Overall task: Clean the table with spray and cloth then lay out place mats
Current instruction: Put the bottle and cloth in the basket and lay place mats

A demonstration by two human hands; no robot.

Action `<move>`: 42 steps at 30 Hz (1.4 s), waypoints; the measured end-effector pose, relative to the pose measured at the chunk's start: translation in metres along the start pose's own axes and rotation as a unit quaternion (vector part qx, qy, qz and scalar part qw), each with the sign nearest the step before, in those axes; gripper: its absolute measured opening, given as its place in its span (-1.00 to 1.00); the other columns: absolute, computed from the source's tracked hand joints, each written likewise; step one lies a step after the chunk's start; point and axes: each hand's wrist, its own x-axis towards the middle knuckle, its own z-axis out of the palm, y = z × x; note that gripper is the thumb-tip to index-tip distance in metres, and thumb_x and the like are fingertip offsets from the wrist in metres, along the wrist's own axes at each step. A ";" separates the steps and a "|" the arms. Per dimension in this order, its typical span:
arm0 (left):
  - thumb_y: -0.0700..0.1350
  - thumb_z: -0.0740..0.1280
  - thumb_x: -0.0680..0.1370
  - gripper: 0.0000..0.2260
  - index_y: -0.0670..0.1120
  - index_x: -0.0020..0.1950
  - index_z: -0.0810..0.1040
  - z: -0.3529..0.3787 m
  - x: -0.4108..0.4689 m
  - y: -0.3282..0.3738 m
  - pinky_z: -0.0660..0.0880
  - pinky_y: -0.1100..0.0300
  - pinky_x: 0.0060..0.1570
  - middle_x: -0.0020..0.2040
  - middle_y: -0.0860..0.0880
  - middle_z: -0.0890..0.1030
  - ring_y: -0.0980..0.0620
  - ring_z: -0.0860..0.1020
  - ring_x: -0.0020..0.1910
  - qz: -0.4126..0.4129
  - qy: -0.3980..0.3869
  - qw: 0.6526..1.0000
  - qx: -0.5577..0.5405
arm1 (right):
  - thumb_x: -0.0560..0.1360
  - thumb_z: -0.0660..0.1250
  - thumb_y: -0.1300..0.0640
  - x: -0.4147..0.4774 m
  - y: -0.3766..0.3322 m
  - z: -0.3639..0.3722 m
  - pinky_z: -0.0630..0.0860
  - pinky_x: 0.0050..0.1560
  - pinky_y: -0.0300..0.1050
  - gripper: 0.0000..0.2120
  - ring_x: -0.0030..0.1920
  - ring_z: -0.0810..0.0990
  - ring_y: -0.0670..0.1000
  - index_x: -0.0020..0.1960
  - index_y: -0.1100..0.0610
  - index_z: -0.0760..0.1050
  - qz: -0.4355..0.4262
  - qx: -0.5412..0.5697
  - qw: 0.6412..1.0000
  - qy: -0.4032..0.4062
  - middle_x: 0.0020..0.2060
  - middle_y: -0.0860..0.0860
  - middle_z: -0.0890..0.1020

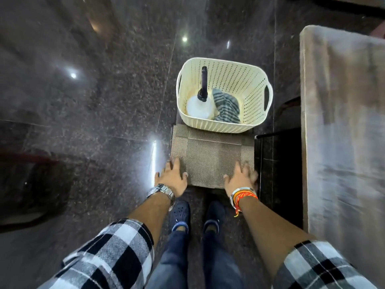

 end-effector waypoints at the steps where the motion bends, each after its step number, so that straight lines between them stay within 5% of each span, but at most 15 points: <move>1: 0.10 0.11 0.71 -0.37 -0.06 0.70 -0.08 0.002 0.001 0.001 0.18 -0.18 0.56 0.69 -0.21 0.05 -0.26 0.31 0.56 -0.004 -0.005 1.000 -0.013 | 0.53 0.22 -0.10 0.001 0.004 0.002 0.25 0.34 0.30 -0.35 0.43 0.06 0.34 0.53 -0.06 0.01 0.048 0.024 0.999 -0.008 0.54 0.08 -0.04; 9: -0.01 0.29 0.66 -0.50 -0.21 0.52 0.28 0.000 0.004 0.005 0.46 -0.09 0.38 0.53 -0.25 0.30 -0.28 0.51 0.36 -0.022 0.033 0.996 -0.081 | 0.49 0.35 0.04 0.014 0.020 0.000 0.40 0.20 0.21 -0.36 0.27 0.35 0.37 0.45 0.15 0.14 0.158 0.156 0.975 0.020 0.32 0.27 0.29; 18: -0.30 0.32 0.51 -0.71 -0.15 0.23 0.55 -0.015 -0.011 0.009 0.58 0.03 0.16 0.23 -0.11 0.37 -0.13 0.58 -0.01 0.008 0.064 0.990 -0.124 | 0.52 0.31 0.12 0.003 0.012 -0.022 0.36 0.22 0.18 -0.62 0.21 0.46 0.29 0.24 0.31 0.35 0.122 0.191 0.969 0.096 0.22 0.27 0.43; 24: -0.21 0.28 0.59 -0.82 -0.16 0.17 0.56 -0.030 -0.058 0.013 0.57 0.05 -0.06 0.17 -0.06 0.42 -0.10 0.59 -0.15 0.109 0.152 0.976 -0.110 | 0.57 0.20 0.09 -0.041 0.006 -0.051 0.31 0.16 0.03 -0.75 0.15 0.54 0.24 0.15 0.23 0.33 0.073 0.185 0.972 0.121 0.09 0.23 0.60; 28: -0.22 0.28 0.55 -0.79 -0.21 0.15 0.61 -0.048 -0.100 0.014 0.43 0.11 -0.31 0.14 -0.10 0.48 -0.09 0.52 -0.29 0.205 0.273 0.936 -0.089 | 0.59 0.16 0.06 -0.083 0.011 -0.076 0.45 -0.08 0.03 -0.79 -0.05 0.61 0.28 0.09 0.19 0.29 0.006 0.192 0.970 0.149 -0.10 0.22 0.66; 32: -0.06 0.16 0.47 -0.69 0.03 0.18 0.49 -0.085 -0.133 0.039 0.45 0.14 -0.60 0.11 0.07 0.41 -0.10 0.58 -0.45 0.334 0.392 0.855 -0.059 | 0.60 0.13 0.04 -0.125 0.028 -0.111 0.43 -0.23 0.06 -0.80 -0.11 0.61 0.31 0.09 0.17 0.27 -0.063 0.205 0.958 0.192 -0.12 0.21 0.64; 36: -0.07 0.16 0.47 -0.61 -0.12 0.12 0.71 -0.123 -0.158 0.095 0.49 0.10 -0.62 0.11 0.04 0.43 -0.17 0.62 -0.43 0.381 0.452 0.806 -0.015 | 0.62 0.09 0.02 -0.141 0.057 -0.164 0.44 -0.22 0.06 -0.77 -0.10 0.60 0.31 0.11 0.18 0.29 -0.076 0.230 0.930 0.276 -0.12 0.24 0.63; 42: -0.07 0.12 0.45 -0.56 -0.23 0.07 0.72 -0.169 -0.188 0.178 0.64 -0.10 -0.40 0.08 -0.20 0.64 -0.23 0.70 -0.25 0.395 0.488 0.778 0.001 | 0.60 0.14 0.05 -0.151 0.087 -0.243 0.43 -0.21 0.09 -0.76 -0.11 0.60 0.34 0.14 0.22 0.31 -0.073 0.288 0.884 0.361 -0.13 0.31 0.62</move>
